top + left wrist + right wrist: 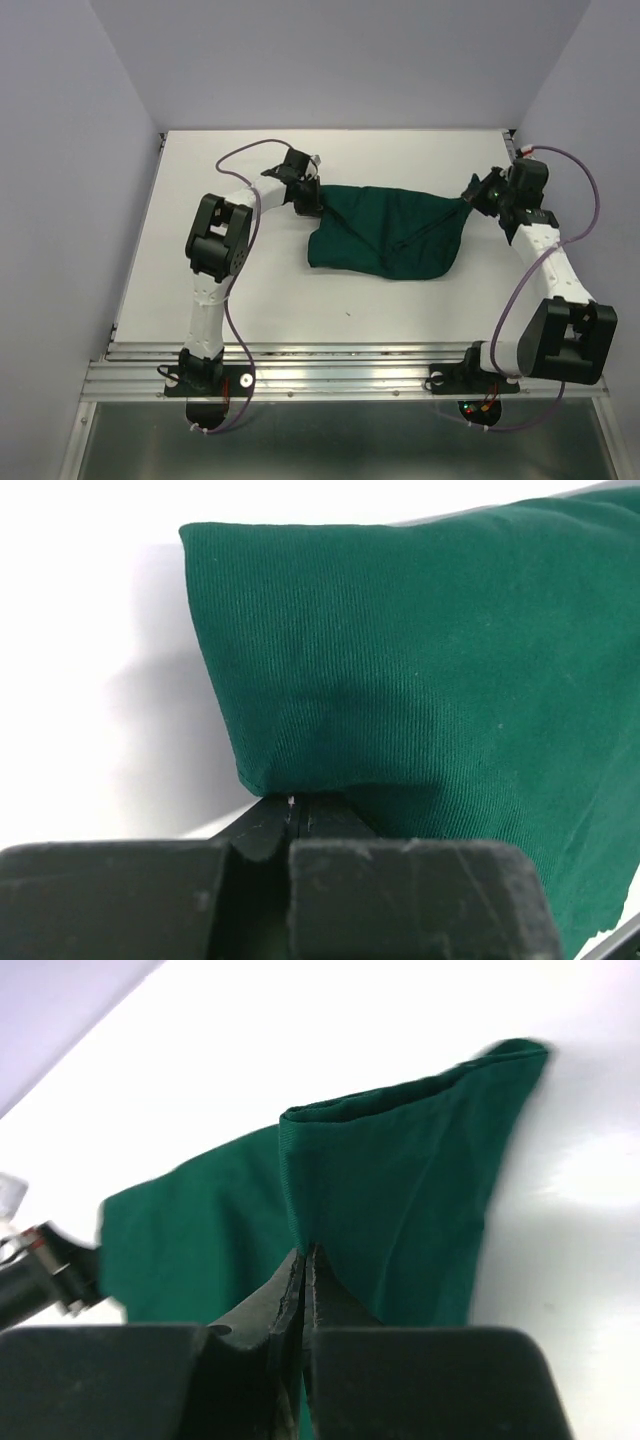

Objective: Prepare the surgical pack
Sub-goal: Pack the surgical kit at the center of the board.

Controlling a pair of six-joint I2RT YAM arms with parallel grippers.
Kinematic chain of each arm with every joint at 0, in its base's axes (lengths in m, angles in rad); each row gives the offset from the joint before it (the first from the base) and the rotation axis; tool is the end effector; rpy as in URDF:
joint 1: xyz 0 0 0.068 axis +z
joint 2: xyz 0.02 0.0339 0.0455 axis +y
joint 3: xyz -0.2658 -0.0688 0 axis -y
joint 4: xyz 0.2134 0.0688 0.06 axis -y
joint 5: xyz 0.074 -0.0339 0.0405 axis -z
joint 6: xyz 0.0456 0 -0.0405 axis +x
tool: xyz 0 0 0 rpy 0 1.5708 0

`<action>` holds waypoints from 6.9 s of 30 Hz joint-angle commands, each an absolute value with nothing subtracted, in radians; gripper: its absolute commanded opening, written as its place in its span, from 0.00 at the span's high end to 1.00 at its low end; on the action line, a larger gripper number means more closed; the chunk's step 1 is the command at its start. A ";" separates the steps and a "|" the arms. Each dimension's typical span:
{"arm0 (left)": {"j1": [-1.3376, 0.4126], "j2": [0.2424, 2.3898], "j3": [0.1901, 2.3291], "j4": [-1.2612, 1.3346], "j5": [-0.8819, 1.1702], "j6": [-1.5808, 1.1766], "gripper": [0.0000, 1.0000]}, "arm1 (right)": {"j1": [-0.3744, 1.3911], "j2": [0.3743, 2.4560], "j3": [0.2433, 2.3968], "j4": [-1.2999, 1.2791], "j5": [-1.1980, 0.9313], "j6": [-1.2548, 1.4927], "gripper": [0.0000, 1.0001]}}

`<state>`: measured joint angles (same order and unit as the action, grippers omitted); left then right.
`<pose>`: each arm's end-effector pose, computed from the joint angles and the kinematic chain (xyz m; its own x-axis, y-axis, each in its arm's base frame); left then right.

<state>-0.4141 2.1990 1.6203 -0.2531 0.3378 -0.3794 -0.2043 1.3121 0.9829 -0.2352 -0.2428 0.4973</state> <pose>0.4210 -0.2015 0.1756 -0.8448 -0.0104 -0.5349 0.2918 0.8290 -0.4770 0.2698 -0.0447 0.2950 -0.4613 0.5685 -0.6812 0.2481 0.8198 0.5161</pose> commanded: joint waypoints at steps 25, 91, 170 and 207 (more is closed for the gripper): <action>-0.512 2.227 1.609 -0.181 0.405 -0.518 1.00 | 0.614 1.801 1.701 -0.140 -0.301 0.525 0.99; -0.029 1.632 1.118 -0.020 0.509 -0.594 0.70 | 0.749 2.085 1.868 -0.334 -0.393 0.384 0.47; -0.334 1.348 0.968 -0.291 0.078 -0.505 0.35 | 0.182 1.993 1.339 -0.152 -0.186 0.511 0.89; -0.451 2.190 1.592 -0.305 0.204 -0.443 1.00 | 0.342 2.148 1.583 -0.301 -0.069 0.522 0.89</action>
<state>-0.4095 2.1265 1.5520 -0.2600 0.2073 -0.4679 0.3000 2.1246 1.5158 -0.2882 -0.0669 0.5137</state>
